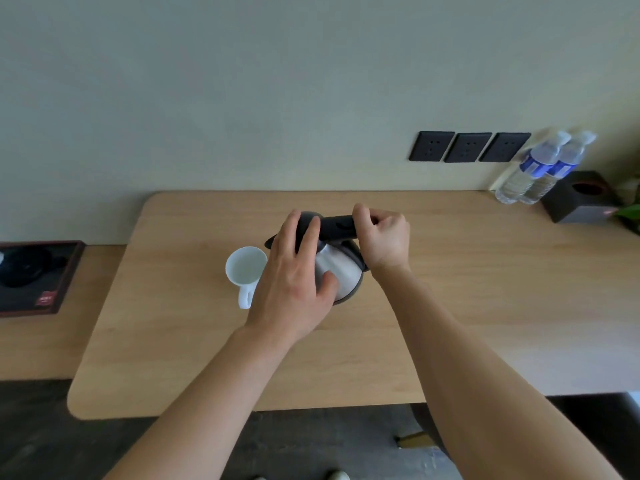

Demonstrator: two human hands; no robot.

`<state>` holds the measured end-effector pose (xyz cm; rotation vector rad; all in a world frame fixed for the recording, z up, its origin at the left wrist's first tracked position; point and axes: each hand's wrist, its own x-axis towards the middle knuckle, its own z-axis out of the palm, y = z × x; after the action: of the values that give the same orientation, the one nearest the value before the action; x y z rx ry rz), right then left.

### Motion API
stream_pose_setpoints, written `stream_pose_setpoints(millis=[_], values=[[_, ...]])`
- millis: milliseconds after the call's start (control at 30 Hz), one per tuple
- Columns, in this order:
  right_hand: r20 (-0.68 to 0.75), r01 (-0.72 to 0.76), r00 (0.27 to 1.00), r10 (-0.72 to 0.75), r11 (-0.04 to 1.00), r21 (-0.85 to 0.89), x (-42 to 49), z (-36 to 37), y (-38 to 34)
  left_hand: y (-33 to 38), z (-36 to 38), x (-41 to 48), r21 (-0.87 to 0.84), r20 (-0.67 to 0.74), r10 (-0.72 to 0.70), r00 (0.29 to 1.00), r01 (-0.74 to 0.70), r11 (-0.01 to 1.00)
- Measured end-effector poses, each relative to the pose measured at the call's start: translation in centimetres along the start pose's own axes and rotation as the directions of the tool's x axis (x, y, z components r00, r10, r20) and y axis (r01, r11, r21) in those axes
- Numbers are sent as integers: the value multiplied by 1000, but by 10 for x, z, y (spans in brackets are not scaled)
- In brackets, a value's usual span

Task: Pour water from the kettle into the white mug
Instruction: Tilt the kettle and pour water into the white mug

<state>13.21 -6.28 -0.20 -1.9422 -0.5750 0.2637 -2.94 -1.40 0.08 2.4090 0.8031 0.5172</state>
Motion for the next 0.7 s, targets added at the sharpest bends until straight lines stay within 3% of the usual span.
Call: stream_pose_setpoints(millis=[700], values=[[38,89,996,-81,934,-347,-7,61,-24,-67,1,-10,-31,40,-68,997,69,997]])
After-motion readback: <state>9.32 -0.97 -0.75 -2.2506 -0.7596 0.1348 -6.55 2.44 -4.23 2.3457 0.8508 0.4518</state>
